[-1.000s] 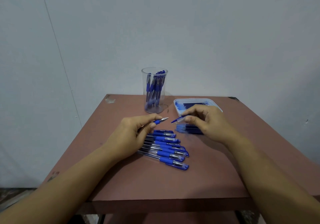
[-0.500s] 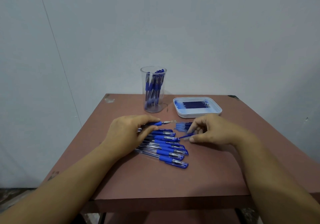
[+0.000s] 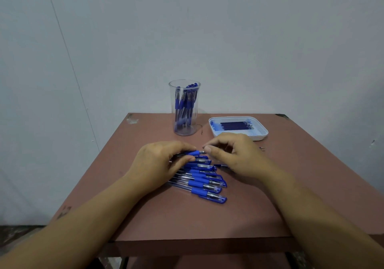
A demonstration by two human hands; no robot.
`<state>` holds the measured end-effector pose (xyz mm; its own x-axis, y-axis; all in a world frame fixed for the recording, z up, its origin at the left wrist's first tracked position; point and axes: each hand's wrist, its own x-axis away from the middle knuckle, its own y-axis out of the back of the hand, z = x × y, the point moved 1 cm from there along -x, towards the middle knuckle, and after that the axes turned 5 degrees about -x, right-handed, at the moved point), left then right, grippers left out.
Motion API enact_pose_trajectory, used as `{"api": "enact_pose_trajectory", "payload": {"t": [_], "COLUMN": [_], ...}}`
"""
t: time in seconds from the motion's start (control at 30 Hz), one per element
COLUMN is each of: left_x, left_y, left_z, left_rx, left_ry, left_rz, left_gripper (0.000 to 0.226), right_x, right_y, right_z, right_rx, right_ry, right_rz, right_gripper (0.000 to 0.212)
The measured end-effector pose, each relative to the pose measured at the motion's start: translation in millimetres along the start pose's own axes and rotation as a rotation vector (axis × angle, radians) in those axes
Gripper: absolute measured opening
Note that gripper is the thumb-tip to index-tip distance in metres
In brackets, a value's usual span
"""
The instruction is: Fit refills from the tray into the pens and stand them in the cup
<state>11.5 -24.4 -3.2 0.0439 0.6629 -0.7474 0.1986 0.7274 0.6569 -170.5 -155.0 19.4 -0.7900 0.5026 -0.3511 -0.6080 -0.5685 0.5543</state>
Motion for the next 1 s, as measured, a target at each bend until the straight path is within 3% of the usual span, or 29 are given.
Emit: {"api": "enact_pose_trajectory", "payload": {"t": [0.17,0.37,0.6,1.0], "left_x": [-0.3,-0.3,-0.2,-1.1], "left_y": [-3.3,-3.2,-1.6,-1.5], "left_z": [-0.9,-1.2,-0.1,-0.6], "left_rx": [-0.027,-0.027,-0.067,-0.056], "left_ry": [-0.024,0.023,-0.01,-0.018], "left_rz": [-0.012,-0.05,-0.058,-0.057], "left_gripper": [0.028,0.027,0.028,0.027], "right_x": [-2.2,0.6,-2.2,-0.6], "right_y": [-4.9,0.0,-3.6,-4.3], "right_z": [2.2,-0.8,0.0,0.1], "right_rx": [0.029,-0.036,-0.01,-0.068], "right_ry": [0.021,0.02,0.018,0.037], "right_rz": [0.005,0.012,0.005,0.005], "right_gripper": [0.003,0.019,0.005,0.014]}}
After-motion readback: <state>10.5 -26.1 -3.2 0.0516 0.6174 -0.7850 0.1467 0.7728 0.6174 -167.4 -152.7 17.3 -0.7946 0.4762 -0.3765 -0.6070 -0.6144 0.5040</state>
